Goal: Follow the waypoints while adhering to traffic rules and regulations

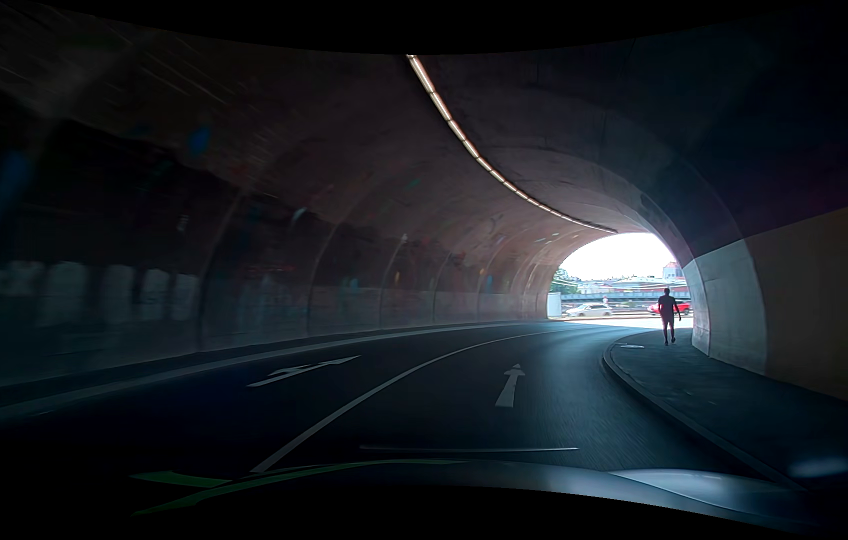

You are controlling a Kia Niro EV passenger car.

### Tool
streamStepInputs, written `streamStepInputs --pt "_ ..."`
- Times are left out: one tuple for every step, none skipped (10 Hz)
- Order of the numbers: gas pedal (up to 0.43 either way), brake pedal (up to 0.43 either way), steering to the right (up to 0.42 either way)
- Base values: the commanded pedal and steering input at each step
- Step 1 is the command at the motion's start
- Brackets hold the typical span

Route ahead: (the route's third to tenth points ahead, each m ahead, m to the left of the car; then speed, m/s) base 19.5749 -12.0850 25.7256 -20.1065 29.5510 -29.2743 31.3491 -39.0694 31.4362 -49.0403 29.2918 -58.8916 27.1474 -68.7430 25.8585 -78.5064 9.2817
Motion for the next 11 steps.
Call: streamStepInputs --pt "0.047 0.0 0.111" --pt "0.047 0.0 0.112" --pt "0.047 0.0 0.113" --pt "0.047 0.0 0.113" --pt "0.047 0.0 0.113" --pt "0.059 0.0 0.113" --pt "0.059 0.0 0.113" --pt "0.059 0.0 0.113" --pt "0.059 0.0 0.113" --pt "0.059 0.0 0.113" --pt "0.059 0.0 0.113"
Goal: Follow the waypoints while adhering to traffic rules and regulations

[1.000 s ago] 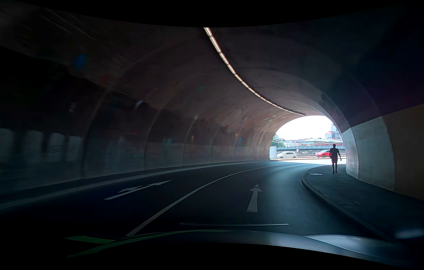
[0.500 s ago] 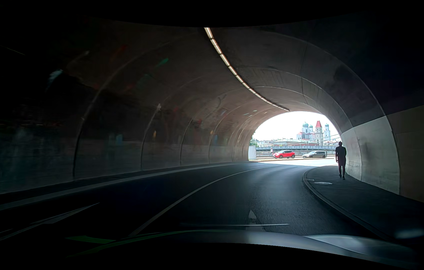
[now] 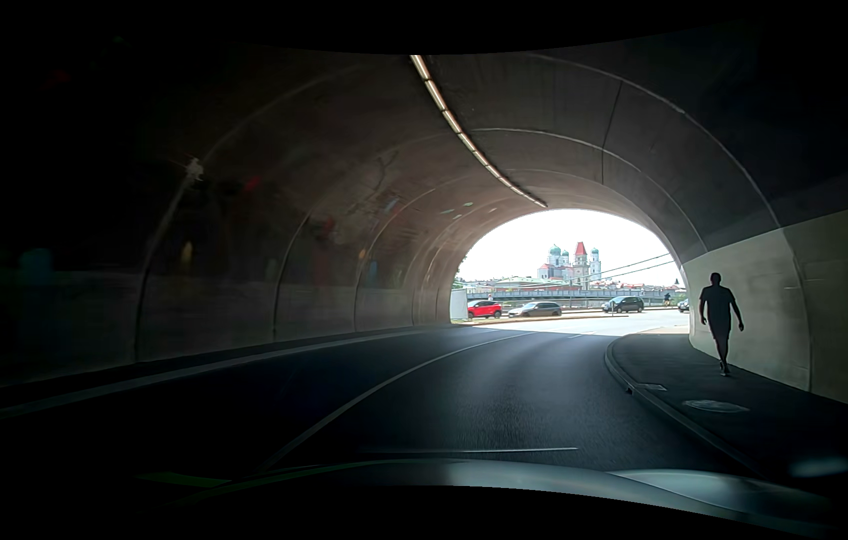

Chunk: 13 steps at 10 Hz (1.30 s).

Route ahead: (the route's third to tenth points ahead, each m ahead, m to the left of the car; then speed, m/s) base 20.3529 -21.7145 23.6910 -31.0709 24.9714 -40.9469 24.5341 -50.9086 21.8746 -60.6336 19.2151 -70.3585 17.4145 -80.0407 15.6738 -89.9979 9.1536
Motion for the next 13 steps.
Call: streamStepInputs --pt "0.059 0.0 0.113" --pt "0.059 0.0 0.114" --pt "0.067 0.0 0.114" --pt "0.067 0.0 0.114" --pt "0.067 0.0 0.114" --pt "0.067 0.0 0.114" --pt "0.067 0.0 0.115" --pt "0.067 0.0 0.115" --pt "0.067 0.0 0.115" --pt "0.059 0.0 0.115" --pt "0.059 0.0 0.115" --pt "0.059 0.0 0.116" --pt "0.059 0.0 0.116"
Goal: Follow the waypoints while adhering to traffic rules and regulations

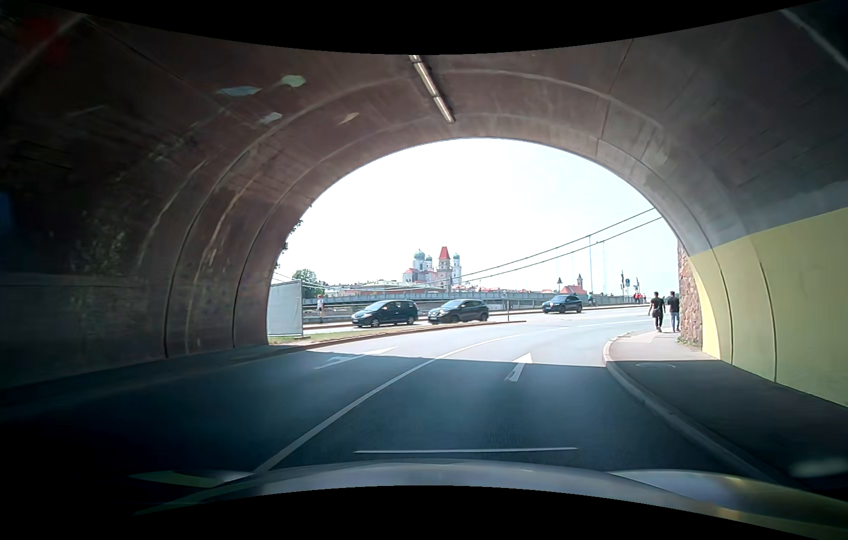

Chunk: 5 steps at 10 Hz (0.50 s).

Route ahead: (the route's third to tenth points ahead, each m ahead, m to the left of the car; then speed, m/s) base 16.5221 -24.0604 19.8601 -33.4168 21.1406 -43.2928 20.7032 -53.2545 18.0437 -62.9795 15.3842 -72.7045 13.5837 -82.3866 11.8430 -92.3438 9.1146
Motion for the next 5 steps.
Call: streamStepInputs --pt "0.059 0.0 0.116" --pt "0.059 0.0 0.117" --pt "0.059 0.0 0.118" --pt "0.059 0.0 0.118" --pt "0.059 0.0 0.118"
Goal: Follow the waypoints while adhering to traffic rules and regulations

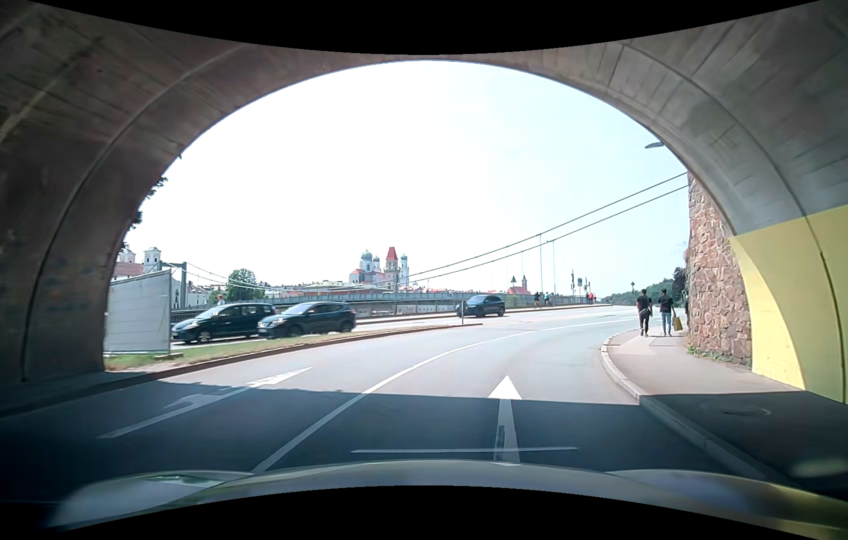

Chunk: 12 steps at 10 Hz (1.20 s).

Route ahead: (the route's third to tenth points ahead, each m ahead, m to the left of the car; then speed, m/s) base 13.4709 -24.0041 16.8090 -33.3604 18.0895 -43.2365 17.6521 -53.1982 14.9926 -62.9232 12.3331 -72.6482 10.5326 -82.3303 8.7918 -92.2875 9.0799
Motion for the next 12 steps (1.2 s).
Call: streamStepInputs --pt "0.059 0.0 0.118" --pt "0.059 0.0 0.118" --pt "0.059 0.0 0.118" --pt "0.059 0.0 0.117" --pt "0.059 0.0 0.116" --pt "0.059 0.0 0.116" --pt "0.059 0.0 0.115" --pt "0.059 0.0 0.112" --pt "0.059 0.0 0.109" --pt "0.059 0.0 0.109" --pt "0.059 0.0 0.109" --pt "0.067 0.0 0.11"
